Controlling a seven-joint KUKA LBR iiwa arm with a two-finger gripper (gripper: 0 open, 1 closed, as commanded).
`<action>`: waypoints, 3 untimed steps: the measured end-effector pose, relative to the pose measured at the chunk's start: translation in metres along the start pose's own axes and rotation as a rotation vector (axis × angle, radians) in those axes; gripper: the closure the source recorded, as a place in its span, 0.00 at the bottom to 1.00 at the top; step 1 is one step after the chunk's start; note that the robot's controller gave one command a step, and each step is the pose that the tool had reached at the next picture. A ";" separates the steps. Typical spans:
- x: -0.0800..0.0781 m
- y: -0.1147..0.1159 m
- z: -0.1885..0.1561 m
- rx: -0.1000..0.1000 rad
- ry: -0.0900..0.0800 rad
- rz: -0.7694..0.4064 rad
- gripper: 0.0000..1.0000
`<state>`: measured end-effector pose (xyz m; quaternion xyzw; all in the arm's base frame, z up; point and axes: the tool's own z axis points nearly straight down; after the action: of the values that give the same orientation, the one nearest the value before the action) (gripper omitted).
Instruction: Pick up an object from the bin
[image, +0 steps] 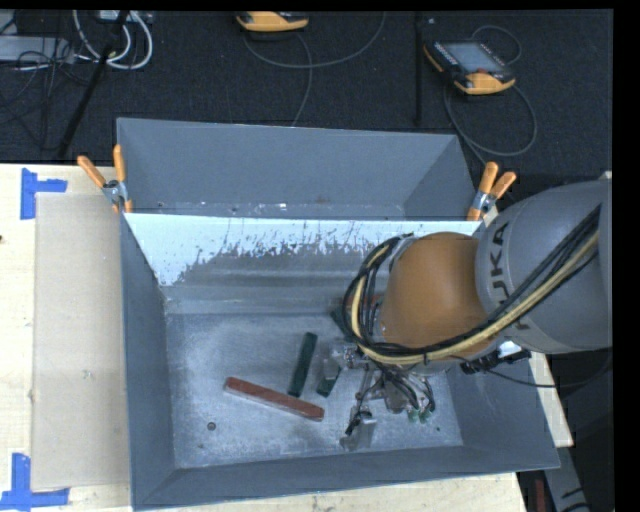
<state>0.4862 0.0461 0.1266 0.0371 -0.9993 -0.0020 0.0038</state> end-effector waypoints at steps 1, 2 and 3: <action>-0.013 0.062 0.057 0.002 -0.009 0.202 0.00; -0.014 0.061 0.055 0.001 -0.014 0.200 1.00; -0.012 0.061 0.057 0.004 -0.007 0.199 0.00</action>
Offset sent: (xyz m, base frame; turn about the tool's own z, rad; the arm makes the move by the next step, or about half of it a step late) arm 0.0074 0.0612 -0.0566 0.2043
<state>0.4935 0.1080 0.0697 -0.0625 -0.9980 0.0001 0.0004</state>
